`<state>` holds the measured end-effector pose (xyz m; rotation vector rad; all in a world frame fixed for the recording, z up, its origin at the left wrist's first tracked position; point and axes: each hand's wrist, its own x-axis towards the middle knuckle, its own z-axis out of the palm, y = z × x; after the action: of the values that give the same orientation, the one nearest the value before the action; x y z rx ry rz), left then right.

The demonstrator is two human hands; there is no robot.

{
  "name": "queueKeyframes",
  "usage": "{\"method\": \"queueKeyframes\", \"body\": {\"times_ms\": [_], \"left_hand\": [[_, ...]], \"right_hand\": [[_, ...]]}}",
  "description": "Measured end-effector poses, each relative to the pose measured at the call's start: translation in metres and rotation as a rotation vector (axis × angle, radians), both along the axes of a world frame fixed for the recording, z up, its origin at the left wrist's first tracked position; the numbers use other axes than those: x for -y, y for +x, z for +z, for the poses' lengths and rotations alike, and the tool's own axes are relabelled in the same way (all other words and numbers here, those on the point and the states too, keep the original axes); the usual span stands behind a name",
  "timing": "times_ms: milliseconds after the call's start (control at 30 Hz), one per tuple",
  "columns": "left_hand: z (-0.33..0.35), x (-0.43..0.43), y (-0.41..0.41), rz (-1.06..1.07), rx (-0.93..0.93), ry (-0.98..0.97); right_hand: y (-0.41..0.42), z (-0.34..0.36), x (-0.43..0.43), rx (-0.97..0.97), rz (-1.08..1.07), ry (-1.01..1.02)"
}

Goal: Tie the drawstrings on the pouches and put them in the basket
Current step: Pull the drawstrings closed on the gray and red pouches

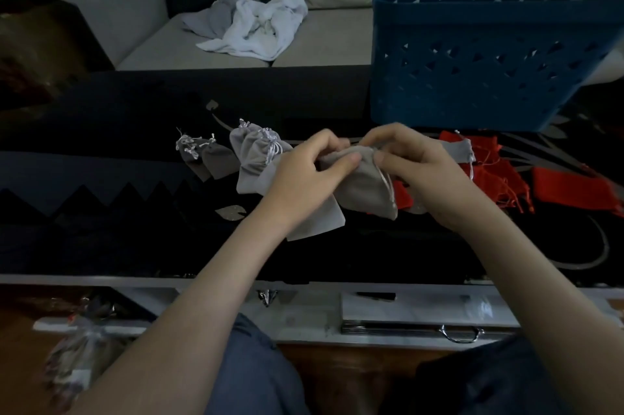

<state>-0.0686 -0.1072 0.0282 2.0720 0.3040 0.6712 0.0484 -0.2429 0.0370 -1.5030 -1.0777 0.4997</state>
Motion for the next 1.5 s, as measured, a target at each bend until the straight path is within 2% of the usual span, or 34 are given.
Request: {"method": "queueKeyframes", "body": {"times_ms": [167,267,400,533,667,933,1233,1333,1500], "left_hand": [[0.001,-0.005,-0.008,-0.092,-0.037,-0.064],[0.003,-0.001,-0.009,-0.159,-0.070,-0.111],[0.005,-0.001,-0.013,-0.252,-0.133,-0.135],[0.006,-0.002,-0.016,-0.273,-0.214,-0.170],[0.005,-0.009,-0.019,-0.265,-0.177,-0.226],[0.007,-0.012,-0.022,-0.295,-0.132,-0.321],[0.006,-0.009,-0.018,-0.364,-0.174,-0.298],[0.005,-0.010,-0.020,-0.331,-0.217,-0.311],[0.000,-0.016,-0.023,-0.213,-0.180,-0.309]], "right_hand": [[0.005,0.005,0.009,-0.179,0.315,-0.147],[0.005,0.006,0.011,-0.262,0.336,-0.231],[0.005,0.004,0.010,-0.241,0.384,-0.230],[0.006,0.002,0.010,-0.188,0.398,-0.282],[0.010,-0.001,0.009,-0.215,0.391,-0.292],[0.008,0.002,0.007,-0.137,0.344,-0.272],[0.006,0.003,0.008,-0.032,0.327,-0.323],[0.007,0.001,0.008,-0.014,0.326,-0.322],[0.013,-0.001,0.008,0.000,0.316,-0.278]]}}
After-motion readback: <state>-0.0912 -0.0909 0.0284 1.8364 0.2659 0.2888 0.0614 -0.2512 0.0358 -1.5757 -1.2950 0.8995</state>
